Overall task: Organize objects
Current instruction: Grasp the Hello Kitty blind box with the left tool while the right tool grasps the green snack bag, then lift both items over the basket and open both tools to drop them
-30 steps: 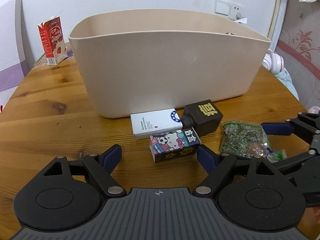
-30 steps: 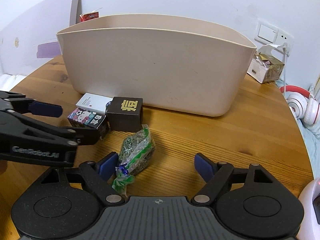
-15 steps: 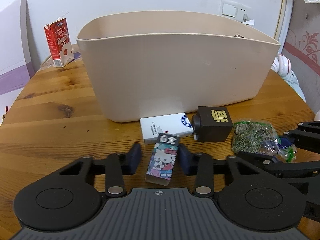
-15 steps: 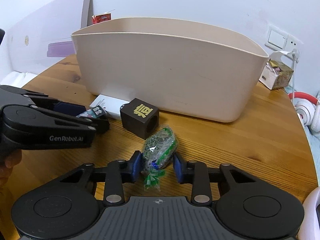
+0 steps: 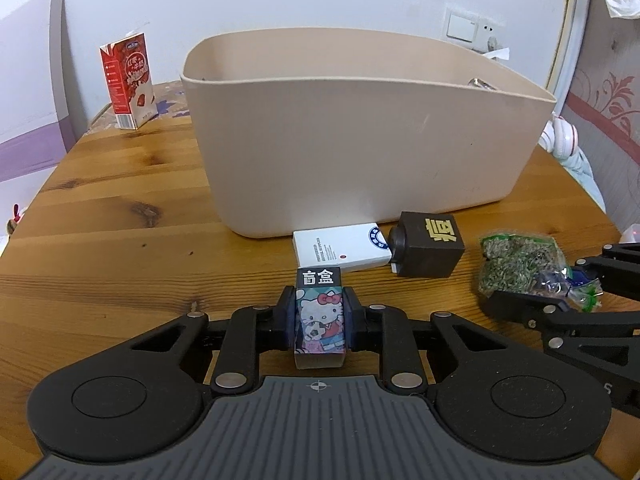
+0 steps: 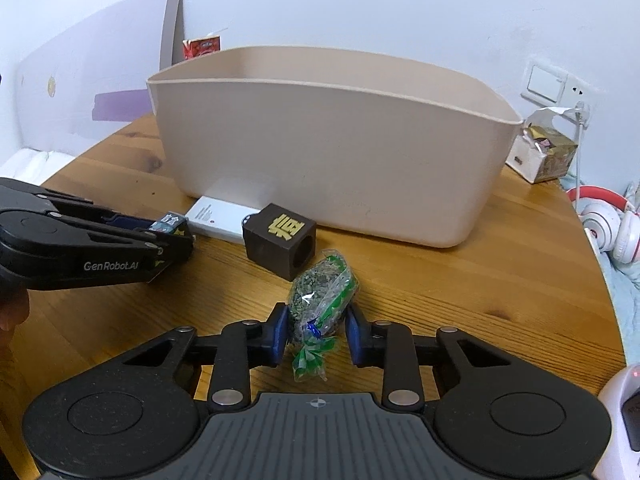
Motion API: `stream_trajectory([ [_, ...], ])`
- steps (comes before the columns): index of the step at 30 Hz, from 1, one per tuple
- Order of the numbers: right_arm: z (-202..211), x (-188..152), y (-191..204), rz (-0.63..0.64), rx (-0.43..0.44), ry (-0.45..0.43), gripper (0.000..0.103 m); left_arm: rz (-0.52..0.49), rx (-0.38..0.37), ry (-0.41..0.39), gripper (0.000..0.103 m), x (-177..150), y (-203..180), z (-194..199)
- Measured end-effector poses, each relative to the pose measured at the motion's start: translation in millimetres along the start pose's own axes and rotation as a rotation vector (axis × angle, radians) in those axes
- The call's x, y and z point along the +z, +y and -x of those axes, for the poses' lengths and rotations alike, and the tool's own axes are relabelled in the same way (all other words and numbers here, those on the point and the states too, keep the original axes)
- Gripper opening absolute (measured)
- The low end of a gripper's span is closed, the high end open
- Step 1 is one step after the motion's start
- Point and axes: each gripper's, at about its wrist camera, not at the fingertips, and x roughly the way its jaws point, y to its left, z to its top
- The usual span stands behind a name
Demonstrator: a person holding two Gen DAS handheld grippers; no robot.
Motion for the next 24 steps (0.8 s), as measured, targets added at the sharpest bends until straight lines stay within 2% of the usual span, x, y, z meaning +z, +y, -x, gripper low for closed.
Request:
stream_trajectory([
  [24, 65.0, 34.5, -1.2, 0.014, -0.015, -0.179, 0.028, -0.049, -0.004, -0.177, 0.023, 32.4, -3.5, 59.5],
])
